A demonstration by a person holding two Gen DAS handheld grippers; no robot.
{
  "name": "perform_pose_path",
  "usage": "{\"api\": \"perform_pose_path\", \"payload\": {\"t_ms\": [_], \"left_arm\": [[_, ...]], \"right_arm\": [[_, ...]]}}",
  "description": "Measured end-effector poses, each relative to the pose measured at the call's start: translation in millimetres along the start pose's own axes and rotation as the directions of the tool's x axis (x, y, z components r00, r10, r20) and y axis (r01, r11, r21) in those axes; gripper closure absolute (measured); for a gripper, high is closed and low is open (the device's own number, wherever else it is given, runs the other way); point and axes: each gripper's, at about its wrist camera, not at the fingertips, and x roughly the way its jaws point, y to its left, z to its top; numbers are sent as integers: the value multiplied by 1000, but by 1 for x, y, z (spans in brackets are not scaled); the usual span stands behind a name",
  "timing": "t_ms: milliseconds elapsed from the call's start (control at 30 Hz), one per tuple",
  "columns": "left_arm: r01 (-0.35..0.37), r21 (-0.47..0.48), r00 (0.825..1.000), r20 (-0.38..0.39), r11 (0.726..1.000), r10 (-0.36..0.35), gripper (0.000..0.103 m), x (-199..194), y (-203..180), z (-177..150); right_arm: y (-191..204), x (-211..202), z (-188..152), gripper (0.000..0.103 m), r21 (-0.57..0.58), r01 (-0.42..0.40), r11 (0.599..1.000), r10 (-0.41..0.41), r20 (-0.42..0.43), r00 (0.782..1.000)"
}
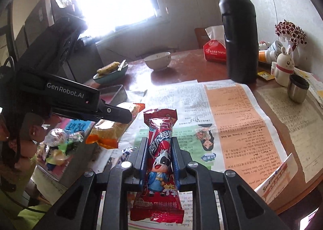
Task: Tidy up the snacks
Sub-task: 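Grasp the red candy stick with the right gripper while the left reaches toward the orange-wrapped cake, then carry the orange-wrapped cake in the left gripper while the right carries the candy stick over the tray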
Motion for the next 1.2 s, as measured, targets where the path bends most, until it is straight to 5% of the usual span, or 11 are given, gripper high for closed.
{"api": "perform_pose_path", "payload": {"t_ms": [733,1200], "left_arm": [[-23,-77,986,160,997,36,59,-87,52,-34],[-57,-190,967,234,980,101,59,-125,99,-63]], "right_arm": [[64,-13,14,82,-111,-130,985,137,61,989],[110,-2,15,82,-185,-240,953,248,21,969]]}}
